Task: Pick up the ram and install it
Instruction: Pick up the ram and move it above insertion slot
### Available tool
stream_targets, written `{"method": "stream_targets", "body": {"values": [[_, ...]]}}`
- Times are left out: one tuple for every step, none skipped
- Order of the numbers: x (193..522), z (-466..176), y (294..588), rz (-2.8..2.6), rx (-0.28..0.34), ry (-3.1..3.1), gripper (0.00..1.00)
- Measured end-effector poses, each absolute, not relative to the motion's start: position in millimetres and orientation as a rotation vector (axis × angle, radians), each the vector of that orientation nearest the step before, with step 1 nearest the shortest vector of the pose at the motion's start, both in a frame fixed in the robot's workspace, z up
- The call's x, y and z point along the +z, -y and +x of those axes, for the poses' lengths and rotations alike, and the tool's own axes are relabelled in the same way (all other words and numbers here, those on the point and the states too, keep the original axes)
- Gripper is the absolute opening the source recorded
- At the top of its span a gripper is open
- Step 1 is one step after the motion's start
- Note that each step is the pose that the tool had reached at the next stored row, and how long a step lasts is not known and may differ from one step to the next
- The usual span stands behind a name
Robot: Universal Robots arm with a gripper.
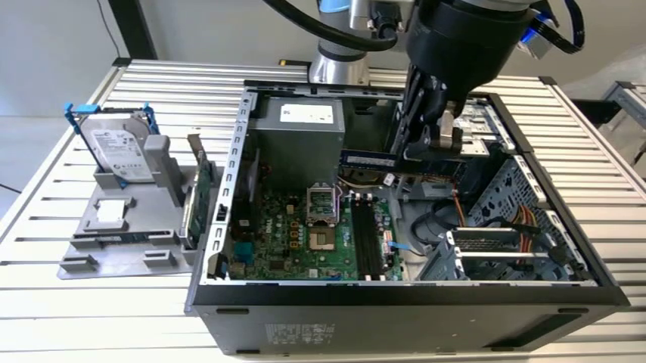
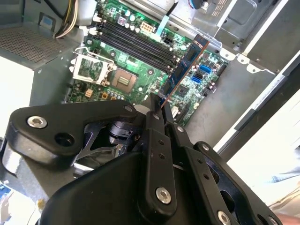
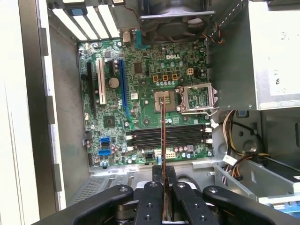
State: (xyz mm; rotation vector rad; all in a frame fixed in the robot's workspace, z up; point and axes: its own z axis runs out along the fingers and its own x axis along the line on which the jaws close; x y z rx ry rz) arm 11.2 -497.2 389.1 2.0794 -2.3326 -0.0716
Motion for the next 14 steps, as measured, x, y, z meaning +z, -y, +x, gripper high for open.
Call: {"method": "stream_targets", "body": {"values": [[389, 11, 495, 2.079, -0.072, 2.333, 0.00], [389, 11, 494, 2.079, -0.072, 2.333, 0.00], [389, 11, 492, 2.079, -0.072, 2.333, 0.00], [389, 11, 491, 2.079, -0.072, 2.333, 0.00], [389, 11, 489, 2.079, -0.072, 2.333, 0.00], [389, 11, 488, 2.078, -0.072, 2.334, 0.00], [389, 11, 486, 2.078, -0.072, 2.334, 0.00], [389, 11, 485, 2.078, -0.072, 2.334, 0.00], [389, 11, 483, 2.078, -0.072, 2.334, 0.00], [389, 11, 482, 2.077, -0.072, 2.334, 0.00], [389, 11, 481, 2.077, -0.072, 2.335, 0.00], [389, 11, 480, 2.077, -0.072, 2.335, 0.00], [389, 11, 479, 2.077, -0.072, 2.335, 0.00], [389, 11, 478, 2.076, -0.072, 2.336, 0.00]]}}
